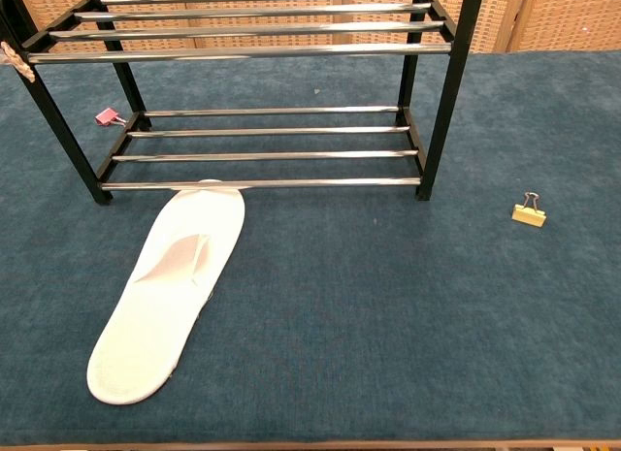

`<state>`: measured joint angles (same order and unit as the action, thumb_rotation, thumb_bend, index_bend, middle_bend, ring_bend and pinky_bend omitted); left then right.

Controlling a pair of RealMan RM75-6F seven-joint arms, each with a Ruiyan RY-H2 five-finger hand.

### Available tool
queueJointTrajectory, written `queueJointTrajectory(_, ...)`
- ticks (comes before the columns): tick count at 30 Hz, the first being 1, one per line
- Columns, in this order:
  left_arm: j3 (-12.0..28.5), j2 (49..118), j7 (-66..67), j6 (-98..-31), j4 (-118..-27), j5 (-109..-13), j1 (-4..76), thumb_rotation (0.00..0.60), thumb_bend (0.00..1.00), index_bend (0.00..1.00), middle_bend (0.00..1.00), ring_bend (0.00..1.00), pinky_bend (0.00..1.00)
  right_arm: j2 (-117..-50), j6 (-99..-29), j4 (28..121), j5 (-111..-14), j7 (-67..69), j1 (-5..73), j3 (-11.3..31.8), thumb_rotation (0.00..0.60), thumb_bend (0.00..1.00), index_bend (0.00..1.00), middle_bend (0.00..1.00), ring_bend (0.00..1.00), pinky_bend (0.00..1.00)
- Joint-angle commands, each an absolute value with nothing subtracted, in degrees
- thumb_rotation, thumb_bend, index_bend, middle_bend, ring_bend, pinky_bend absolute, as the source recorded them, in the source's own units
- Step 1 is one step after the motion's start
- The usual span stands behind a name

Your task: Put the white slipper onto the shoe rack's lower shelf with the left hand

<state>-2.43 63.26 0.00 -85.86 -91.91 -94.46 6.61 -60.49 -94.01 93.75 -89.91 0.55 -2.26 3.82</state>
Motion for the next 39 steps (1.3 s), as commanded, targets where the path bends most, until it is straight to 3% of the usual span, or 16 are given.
queueJointTrajectory(1, -2.51, 63.34, 0.17, -85.74, -91.9, -94.49, 6.59, 0.6, 0.0, 0.0, 0.0, 0.0, 0.0, -60.47, -94.1, 93.77, -90.03, 0.62, -2.28, 3.78, 0.6, 0.0, 0.0, 0.0, 0.0, 0.0)
queueJointTrajectory(10, -3.09, 64.54, 0.62, -83.63, -90.68, -97.05, 8.35, 0.6, 0.0, 0.0, 0.0, 0.0, 0.0, -60.04, -94.69, 93.98, -90.28, 1.45, -2.47, 3.84, 0.6, 0.0, 0.0, 0.0, 0.0, 0.0)
queueJointTrajectory(18, -3.36, 70.35, 1.56, -75.46, -87.45, -103.1, 15.72, 0.6, 0.0, 0.0, 0.0, 0.0, 0.0, -59.66, -94.46, 93.88, -90.18, 2.92, -2.38, 3.85, 0.6, 0.0, 0.0, 0.0, 0.0, 0.0)
queueJointTrajectory(25, -1.09, 78.43, 3.84, -67.78, -86.22, -100.93, 21.0, 0.6, 0.01, 0.0, 0.0, 0.0, 0.0, -59.59, -93.76, 93.5, -89.91, 3.72, -2.11, 3.82, 0.6, 0.0, 0.0, 0.0, 0.0, 0.0)
queueJointTrajectory(39, 4.1, 91.37, 10.4, -63.8, -81.02, -96.29, 27.0, 0.6, 0.09, 0.07, 0.03, 0.02, 0.18, -59.83, -92.46, 93.17, -89.19, 3.54, -1.57, 3.82, 0.6, 0.0, 0.0, 0.0, 0.0, 0.0)
